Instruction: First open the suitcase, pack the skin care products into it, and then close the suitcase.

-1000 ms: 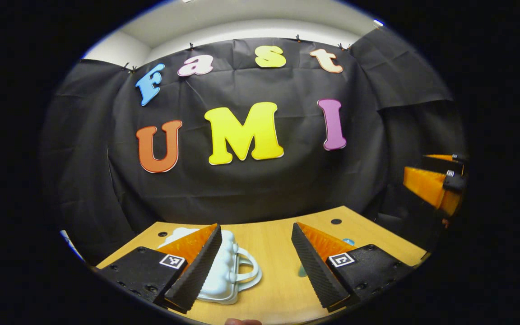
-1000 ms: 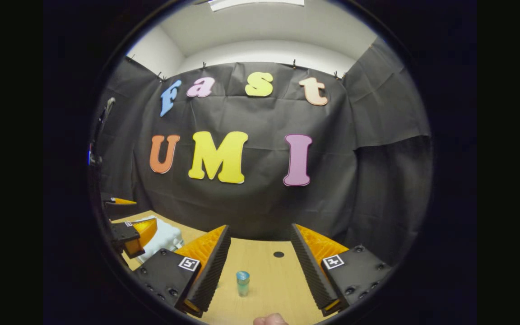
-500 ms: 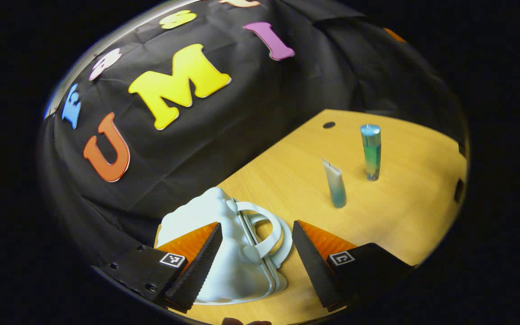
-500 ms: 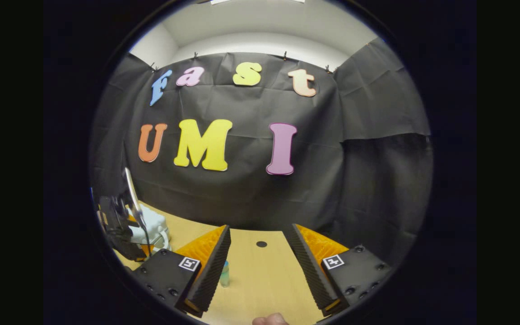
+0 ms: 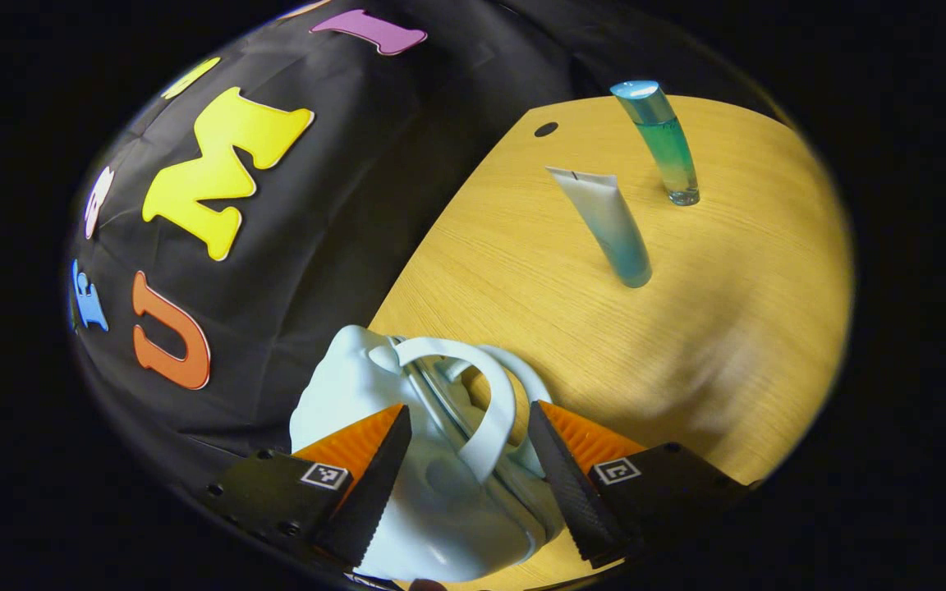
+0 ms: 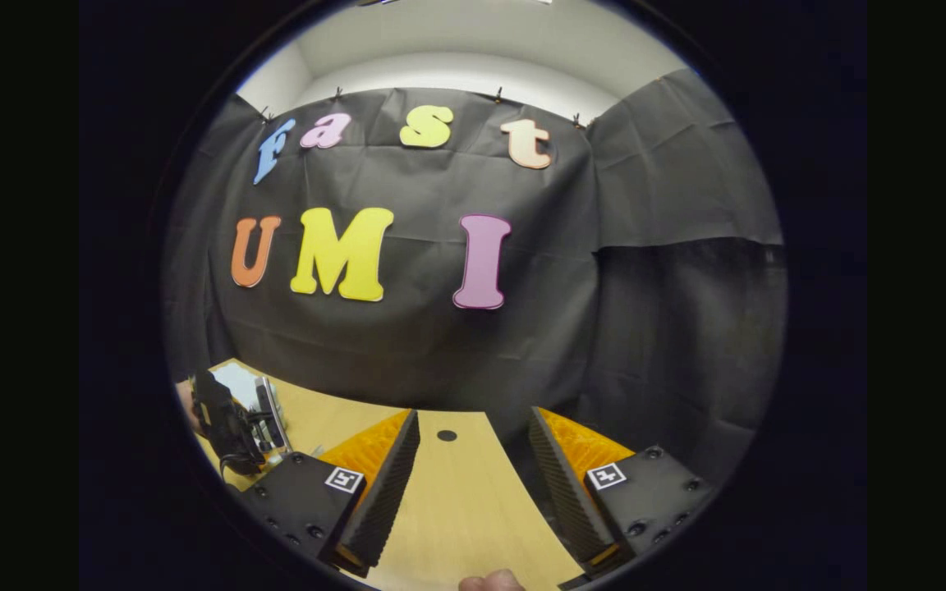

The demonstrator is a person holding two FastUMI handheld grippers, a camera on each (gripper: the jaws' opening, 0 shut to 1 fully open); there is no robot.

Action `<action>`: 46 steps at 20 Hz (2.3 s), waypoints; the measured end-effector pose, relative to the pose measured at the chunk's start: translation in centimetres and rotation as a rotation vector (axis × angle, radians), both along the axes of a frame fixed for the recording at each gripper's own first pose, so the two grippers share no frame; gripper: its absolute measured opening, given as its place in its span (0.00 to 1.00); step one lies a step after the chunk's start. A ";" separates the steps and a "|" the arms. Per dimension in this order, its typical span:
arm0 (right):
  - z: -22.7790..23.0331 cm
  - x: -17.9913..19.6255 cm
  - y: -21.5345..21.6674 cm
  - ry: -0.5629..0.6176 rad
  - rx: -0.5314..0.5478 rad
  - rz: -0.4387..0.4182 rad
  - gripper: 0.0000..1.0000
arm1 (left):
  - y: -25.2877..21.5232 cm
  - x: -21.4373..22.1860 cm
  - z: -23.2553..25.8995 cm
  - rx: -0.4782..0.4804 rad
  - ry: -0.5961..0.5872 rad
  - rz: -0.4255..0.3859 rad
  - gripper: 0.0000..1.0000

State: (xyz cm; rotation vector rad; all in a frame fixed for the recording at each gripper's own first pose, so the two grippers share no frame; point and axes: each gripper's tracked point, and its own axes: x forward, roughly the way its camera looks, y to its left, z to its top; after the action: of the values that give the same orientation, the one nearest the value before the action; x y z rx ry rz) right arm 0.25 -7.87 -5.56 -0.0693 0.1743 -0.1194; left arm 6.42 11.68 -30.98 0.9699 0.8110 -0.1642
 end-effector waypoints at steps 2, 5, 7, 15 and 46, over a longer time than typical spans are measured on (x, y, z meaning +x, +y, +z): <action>-0.2 -0.1 -0.3 0.007 -0.003 -0.014 0.80 | 0.1 0.7 -0.7 0.016 0.016 -0.010 0.85; -0.4 -0.4 -0.6 0.017 -0.009 -0.028 0.80 | 0.1 1.0 -2.4 0.010 0.081 -0.019 0.74; -0.6 -0.6 -0.4 0.026 -0.009 -0.032 0.80 | -0.3 1.5 -2.8 0.009 0.095 -0.034 0.63; -0.4 -0.8 1.2 0.023 -0.014 -0.020 0.80 | -1.0 2.0 -0.5 -0.025 0.048 -0.063 0.18; 2.2 3.0 16.4 0.072 -0.093 0.165 0.80 | 52.3 -3.9 6.8 -1.078 -0.547 0.575 0.03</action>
State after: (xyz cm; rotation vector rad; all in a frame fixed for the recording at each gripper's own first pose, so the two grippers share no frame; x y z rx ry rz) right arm 3.25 8.50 -3.35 -0.1804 0.2342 0.0394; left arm 2.55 63.96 -24.16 -0.2579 0.3539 0.1606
